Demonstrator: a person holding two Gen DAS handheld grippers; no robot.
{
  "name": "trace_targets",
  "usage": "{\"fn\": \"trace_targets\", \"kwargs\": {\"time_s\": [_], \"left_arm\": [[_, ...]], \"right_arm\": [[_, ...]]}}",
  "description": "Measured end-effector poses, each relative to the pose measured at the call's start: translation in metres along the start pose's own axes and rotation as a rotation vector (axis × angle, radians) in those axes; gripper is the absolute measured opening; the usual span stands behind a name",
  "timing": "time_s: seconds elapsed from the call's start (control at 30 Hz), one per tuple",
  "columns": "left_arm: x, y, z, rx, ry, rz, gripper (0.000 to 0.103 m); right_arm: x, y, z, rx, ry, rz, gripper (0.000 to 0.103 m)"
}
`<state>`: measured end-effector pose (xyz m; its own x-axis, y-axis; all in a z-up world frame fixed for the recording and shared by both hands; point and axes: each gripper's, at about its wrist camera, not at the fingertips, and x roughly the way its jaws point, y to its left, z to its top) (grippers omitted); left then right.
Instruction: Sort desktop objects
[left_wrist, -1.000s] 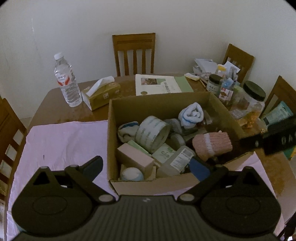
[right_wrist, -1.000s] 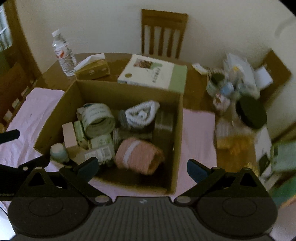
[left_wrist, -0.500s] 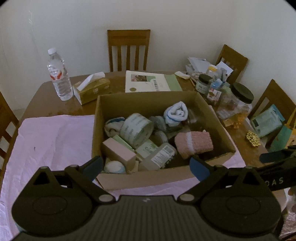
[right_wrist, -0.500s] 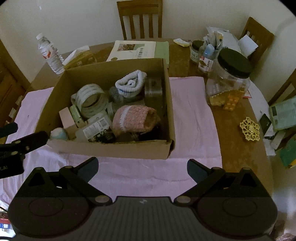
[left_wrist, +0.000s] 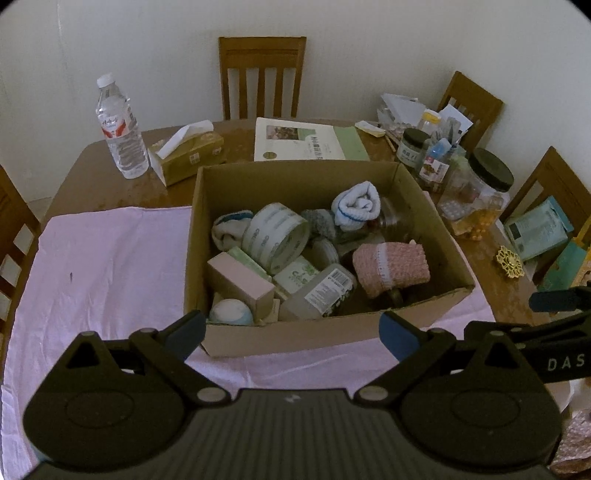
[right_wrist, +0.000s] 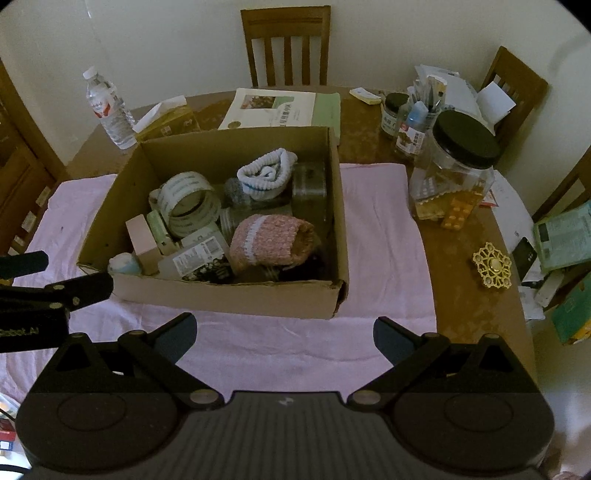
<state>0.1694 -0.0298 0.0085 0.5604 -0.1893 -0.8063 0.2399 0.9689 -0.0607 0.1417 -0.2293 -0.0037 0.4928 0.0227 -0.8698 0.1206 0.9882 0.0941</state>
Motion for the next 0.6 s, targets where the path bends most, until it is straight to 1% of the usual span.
{"fn": "trace_targets", "kwargs": {"time_s": [0.6], "left_arm": [[0.0004,0.0014,0.0020,0.011,-0.002,-0.005,0.100]], "right_arm": [[-0.0005,0.0039,0.0022,-0.001,0.003,0.002,0.103]]}}
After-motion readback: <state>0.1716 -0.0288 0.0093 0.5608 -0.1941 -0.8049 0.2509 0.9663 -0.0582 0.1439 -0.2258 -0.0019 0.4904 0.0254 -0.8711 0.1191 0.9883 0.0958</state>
